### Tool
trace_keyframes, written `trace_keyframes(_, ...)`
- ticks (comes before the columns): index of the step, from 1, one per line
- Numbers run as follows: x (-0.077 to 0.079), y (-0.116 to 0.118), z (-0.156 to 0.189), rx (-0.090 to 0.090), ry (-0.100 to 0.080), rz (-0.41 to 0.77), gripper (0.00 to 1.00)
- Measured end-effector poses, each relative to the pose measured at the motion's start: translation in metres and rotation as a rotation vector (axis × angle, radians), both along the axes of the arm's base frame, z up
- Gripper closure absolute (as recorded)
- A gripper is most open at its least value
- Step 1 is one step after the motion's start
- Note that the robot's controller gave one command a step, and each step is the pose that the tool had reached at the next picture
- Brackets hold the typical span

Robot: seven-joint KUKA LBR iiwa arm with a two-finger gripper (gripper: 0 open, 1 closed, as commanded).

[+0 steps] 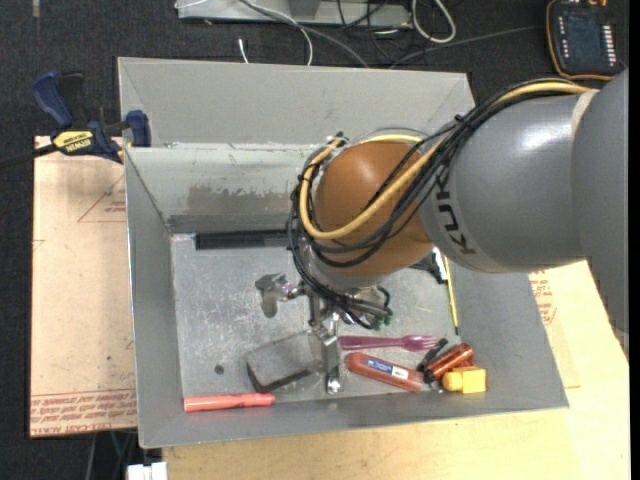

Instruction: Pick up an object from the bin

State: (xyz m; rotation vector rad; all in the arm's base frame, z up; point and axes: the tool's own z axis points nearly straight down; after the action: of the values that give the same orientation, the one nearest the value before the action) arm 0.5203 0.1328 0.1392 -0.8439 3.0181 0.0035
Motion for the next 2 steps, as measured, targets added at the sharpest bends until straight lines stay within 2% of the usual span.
trace_keyframes(1,-0.01,-0.003,-0.069,0.001,0.008,-0.069,0.0)
trace_keyframes(2,-0.001,-0.019,-0.069,0.0,-0.011,0.437,0.0)
